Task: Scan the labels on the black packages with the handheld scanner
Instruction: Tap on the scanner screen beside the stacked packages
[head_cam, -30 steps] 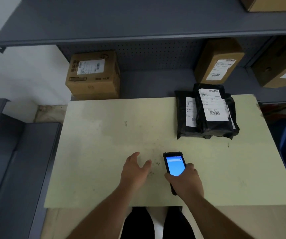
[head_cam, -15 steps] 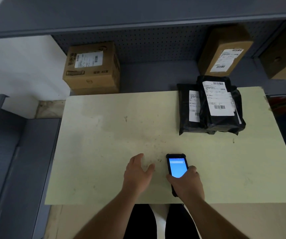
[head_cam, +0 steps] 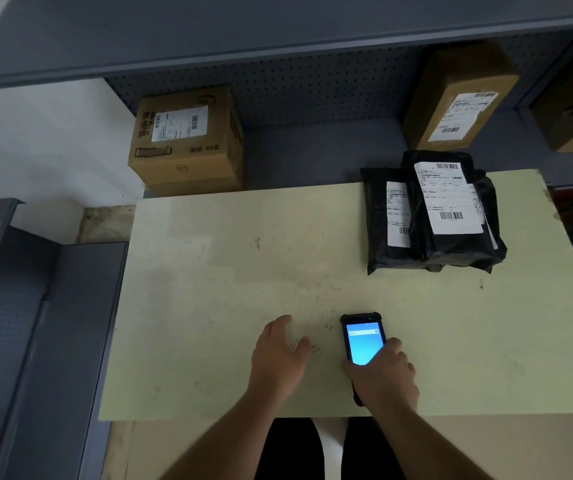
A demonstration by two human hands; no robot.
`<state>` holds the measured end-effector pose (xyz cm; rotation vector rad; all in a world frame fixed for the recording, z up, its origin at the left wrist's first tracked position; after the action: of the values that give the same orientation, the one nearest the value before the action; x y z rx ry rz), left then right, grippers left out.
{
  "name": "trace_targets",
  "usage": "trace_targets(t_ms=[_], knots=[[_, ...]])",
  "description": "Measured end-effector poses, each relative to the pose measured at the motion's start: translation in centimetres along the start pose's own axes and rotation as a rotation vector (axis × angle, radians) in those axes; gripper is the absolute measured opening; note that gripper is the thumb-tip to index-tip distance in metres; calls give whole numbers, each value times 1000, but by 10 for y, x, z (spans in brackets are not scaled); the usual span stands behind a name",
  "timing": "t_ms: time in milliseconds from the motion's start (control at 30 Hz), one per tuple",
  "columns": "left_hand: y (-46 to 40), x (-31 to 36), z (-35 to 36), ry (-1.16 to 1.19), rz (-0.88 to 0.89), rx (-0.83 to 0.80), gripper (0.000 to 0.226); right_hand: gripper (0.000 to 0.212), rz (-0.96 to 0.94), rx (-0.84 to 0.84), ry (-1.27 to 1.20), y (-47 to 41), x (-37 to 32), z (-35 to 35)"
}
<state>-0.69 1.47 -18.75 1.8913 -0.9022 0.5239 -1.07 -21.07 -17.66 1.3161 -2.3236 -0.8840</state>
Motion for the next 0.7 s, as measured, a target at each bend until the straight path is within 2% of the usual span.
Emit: trace_targets(t_ms=[133,700], knots=[[1,-3,-1,-23,3,-8,63,86,-21,41,33,-2,-2,2],[-2,-12,-14,-55,-5,-20,65,91,-22,90,175,4,-10,-4]])
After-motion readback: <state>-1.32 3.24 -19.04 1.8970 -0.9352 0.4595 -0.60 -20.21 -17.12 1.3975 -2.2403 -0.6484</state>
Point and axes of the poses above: each hand's wrist, its own y-axis away from the middle knuckle, its own z-axis out of the palm, x = y × z, the point moved 7 cm from there along -y, towards the middle knuckle, and after that the axes turned 15 degrees about y, right-handed, at the moved point
